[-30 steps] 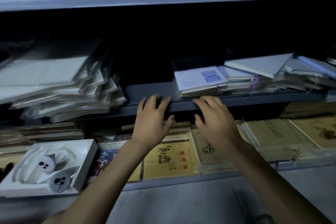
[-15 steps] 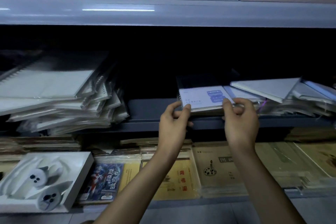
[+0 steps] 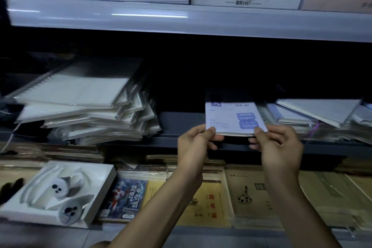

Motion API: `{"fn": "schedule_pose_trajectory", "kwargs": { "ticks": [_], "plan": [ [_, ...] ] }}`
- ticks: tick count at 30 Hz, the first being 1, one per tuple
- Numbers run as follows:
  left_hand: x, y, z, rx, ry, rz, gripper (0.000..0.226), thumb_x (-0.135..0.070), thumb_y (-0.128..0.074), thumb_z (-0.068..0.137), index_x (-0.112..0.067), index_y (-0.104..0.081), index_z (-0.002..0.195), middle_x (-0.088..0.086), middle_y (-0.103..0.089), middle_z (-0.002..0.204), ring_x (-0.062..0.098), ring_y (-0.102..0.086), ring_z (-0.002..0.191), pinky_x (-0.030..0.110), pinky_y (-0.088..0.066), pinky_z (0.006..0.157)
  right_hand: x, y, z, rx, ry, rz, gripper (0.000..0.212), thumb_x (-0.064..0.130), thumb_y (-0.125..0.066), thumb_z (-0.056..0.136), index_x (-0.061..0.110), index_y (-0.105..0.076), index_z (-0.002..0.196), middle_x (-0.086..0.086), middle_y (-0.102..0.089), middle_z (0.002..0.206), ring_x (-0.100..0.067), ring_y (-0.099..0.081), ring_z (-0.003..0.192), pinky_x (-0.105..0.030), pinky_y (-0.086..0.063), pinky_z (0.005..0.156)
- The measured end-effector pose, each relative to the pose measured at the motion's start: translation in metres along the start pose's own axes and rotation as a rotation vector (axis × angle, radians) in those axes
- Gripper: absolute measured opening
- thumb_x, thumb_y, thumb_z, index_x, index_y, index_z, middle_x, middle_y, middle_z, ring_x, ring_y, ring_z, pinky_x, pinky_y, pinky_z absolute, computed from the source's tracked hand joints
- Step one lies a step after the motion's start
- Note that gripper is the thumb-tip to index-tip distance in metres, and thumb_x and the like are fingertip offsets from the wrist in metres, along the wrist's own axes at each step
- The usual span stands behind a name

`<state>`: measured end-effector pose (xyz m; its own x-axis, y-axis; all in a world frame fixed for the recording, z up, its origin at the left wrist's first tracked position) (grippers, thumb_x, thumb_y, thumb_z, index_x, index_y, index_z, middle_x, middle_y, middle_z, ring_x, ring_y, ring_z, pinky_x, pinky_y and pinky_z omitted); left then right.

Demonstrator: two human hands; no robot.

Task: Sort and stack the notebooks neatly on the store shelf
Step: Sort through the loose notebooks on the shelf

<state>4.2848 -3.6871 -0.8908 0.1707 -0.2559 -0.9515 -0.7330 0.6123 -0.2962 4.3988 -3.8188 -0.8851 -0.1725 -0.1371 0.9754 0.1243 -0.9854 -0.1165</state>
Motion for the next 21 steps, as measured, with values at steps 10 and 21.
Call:
{"fn": "schedule_pose_trajectory", "kwargs": {
  "ticks": [10,21],
  "plan": [
    [-0.008,0.059,-0.008,-0.226,-0.213,0.017,0.016,-0.014,-0.067,0.101,-0.015,-0.073,0.116,0.005,-0.080,0.081,0.005,-0.061,0.062,0.020,-0.053,0.067,-0.012,-0.056,-0.026,0.265,-0.122,0.102,0.019,0.008,-0.069,0.096,0.004,-0.062,0.113,-0.016,-0.073,0.097,-0.024,-0.077,0.080,-0.026,-0.060,0.063],
    [0.009,0.074,0.008,-0.314,-0.183,0.169,0.030,-0.024,-0.063,0.105,-0.010,-0.067,0.131,-0.001,-0.079,0.078,0.008,-0.059,0.051,0.028,-0.050,0.064,-0.028,-0.064,-0.050,0.335,0.475,-1.029,0.052,0.034,-0.049,0.104,0.017,-0.043,0.152,-0.002,-0.065,0.122,-0.021,-0.066,0.093,-0.029,-0.043,0.066]
  ]
}}
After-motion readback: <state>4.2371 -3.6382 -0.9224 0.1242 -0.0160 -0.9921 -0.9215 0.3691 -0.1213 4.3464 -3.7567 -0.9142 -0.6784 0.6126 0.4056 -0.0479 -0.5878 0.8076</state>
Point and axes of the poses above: each hand's wrist, its own z-axis towards the middle knuckle, its own y-axis out of the back of the hand, x = y × z, the point moved 2 cm from there along z, towards the middle knuckle
